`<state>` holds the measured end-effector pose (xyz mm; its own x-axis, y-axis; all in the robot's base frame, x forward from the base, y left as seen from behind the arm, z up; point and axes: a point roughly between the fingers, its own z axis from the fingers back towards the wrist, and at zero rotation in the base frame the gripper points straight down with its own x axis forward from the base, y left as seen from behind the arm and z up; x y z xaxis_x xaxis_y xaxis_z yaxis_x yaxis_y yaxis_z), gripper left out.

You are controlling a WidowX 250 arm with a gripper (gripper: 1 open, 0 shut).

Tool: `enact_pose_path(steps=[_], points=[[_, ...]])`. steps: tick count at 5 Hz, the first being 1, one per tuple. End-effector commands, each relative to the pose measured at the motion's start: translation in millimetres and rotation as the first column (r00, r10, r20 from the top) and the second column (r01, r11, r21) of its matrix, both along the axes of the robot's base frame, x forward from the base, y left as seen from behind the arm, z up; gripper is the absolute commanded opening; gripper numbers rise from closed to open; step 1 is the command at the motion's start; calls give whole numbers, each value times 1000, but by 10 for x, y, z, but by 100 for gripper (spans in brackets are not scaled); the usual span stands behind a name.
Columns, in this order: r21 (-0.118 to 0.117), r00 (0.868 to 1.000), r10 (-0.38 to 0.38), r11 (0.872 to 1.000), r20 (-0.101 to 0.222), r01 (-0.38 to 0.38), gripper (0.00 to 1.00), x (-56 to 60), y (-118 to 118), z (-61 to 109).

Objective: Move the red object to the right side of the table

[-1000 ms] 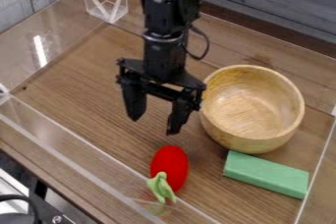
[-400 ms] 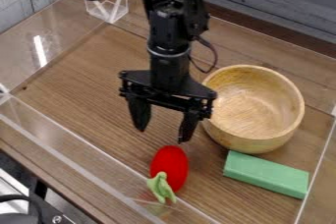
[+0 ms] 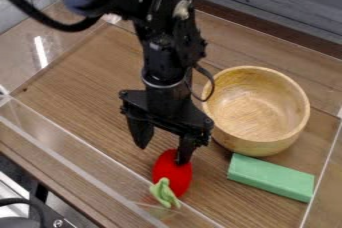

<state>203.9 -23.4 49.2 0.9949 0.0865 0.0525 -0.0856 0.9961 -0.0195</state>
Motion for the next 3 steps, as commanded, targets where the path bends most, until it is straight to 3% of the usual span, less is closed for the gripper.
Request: enact_pose_path(steps=[1, 3], points=[[2, 998, -34, 999, 60, 34, 100, 29, -24, 43], [12, 996, 39, 999, 82, -40, 100, 120, 46, -39]])
